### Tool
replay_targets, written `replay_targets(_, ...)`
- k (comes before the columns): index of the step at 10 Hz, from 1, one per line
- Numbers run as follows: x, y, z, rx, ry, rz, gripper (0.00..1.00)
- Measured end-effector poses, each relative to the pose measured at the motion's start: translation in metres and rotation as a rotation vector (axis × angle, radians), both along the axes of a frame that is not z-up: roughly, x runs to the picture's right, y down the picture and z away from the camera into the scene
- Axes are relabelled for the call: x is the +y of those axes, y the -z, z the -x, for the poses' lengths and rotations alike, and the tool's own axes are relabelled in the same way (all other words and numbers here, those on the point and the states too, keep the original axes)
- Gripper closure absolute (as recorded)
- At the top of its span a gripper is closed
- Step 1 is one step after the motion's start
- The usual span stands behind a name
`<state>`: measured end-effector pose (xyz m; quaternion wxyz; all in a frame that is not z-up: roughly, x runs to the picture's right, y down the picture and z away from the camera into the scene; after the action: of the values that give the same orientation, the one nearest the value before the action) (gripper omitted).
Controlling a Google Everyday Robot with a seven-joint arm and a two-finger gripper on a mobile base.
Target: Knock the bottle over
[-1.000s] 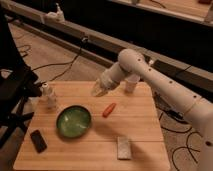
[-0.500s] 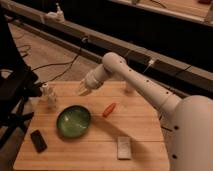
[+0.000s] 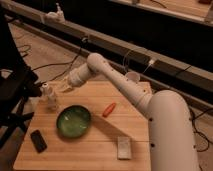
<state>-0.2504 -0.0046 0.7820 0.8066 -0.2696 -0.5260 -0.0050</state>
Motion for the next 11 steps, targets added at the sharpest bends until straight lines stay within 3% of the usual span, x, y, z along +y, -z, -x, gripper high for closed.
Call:
replay_targets(6,-0.002,-0.001,0.001,-0.003,-0.008,-0.003,1.0)
replay_targets(9,-0.027,-0.026,0.005,0.02,-0.031,-0.068,1.0)
replay_targets(11,-0.036,-0.046,0.012,0.023,-0.037,-0.082,1.0)
